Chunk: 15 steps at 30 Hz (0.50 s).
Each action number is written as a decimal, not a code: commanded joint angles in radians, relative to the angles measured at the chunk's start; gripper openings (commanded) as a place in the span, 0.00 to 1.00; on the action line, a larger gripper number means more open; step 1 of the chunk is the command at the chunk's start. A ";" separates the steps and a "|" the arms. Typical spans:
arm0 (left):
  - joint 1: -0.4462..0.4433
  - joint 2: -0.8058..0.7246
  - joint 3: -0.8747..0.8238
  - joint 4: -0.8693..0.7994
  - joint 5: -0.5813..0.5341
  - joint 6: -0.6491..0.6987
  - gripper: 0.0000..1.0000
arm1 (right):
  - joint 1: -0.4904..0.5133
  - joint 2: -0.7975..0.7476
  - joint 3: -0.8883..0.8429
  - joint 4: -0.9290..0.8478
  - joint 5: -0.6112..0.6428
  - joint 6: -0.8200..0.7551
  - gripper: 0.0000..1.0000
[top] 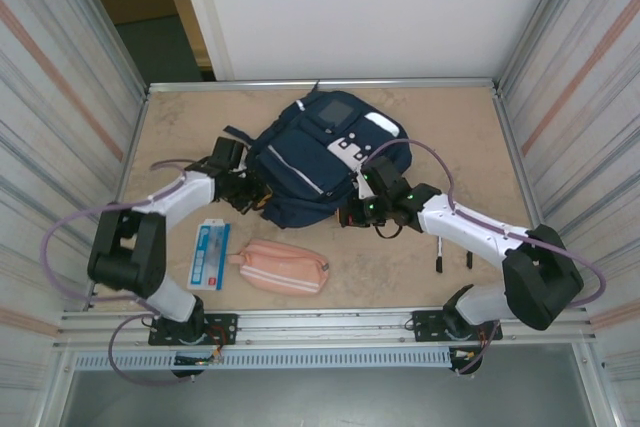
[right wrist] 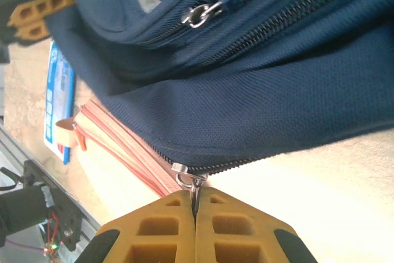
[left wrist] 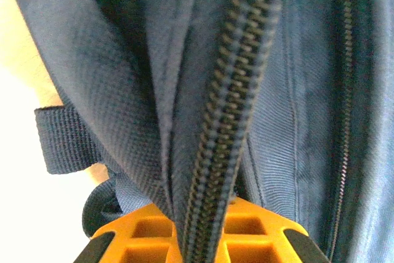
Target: Pack the student bag
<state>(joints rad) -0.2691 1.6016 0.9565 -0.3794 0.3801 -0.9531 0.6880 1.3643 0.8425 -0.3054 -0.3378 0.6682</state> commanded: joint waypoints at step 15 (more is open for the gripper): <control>-0.121 -0.141 -0.099 0.111 0.048 -0.012 0.69 | 0.120 0.142 0.173 -0.007 -0.024 0.010 0.00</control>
<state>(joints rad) -0.3248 1.5139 0.9131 -0.2932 0.4458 -0.9058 0.7864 1.4895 0.9611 -0.3653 -0.3222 0.6720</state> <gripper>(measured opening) 0.686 0.050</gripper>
